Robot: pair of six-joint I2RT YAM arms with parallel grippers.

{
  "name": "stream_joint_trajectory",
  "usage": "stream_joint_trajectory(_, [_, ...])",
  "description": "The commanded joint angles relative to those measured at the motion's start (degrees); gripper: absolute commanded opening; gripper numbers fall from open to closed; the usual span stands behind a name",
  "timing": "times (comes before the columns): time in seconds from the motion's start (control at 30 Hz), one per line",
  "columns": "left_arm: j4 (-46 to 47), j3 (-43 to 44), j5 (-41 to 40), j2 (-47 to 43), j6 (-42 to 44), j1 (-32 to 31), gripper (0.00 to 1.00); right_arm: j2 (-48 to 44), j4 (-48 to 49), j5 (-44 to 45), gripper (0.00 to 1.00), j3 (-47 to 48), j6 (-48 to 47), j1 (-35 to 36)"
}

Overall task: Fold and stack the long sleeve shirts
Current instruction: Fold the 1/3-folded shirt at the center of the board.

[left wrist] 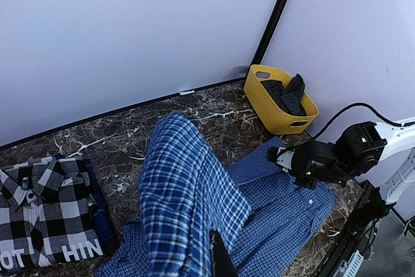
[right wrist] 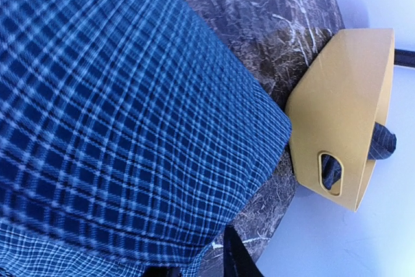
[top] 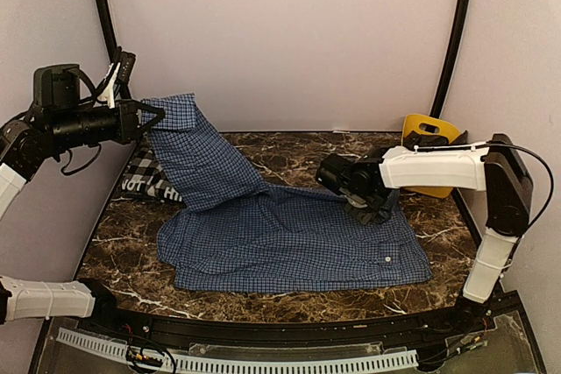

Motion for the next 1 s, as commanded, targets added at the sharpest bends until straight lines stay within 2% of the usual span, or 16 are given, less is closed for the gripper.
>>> stream_joint_trajectory(0.0, [1.04,-1.34,3.38,-1.09,1.56,-0.06,0.0,1.85,6.26,-0.41,0.24,-3.41,2.27,0.19])
stream_joint_trajectory(0.2, [1.52,-2.42,4.44,-2.22,1.77,-0.06,0.0,4.79,10.53,2.05,0.35,-7.26,3.71,-2.07])
stream_joint_trajectory(0.6, [2.14,-3.16,3.61,-2.08,2.63,-0.06,0.0,6.31,6.75,9.94,0.39,-5.94,7.9,-5.48])
stream_joint_trajectory(0.7, [2.06,-3.21,3.44,-2.09,2.7,-0.06,0.0,5.51,6.55,10.77,0.32,-6.11,7.76,-6.16])
stream_joint_trajectory(0.97, [2.23,-3.22,2.94,-1.69,3.08,-0.06,0.0,3.25,3.61,9.99,0.01,-7.52,9.43,-6.28])
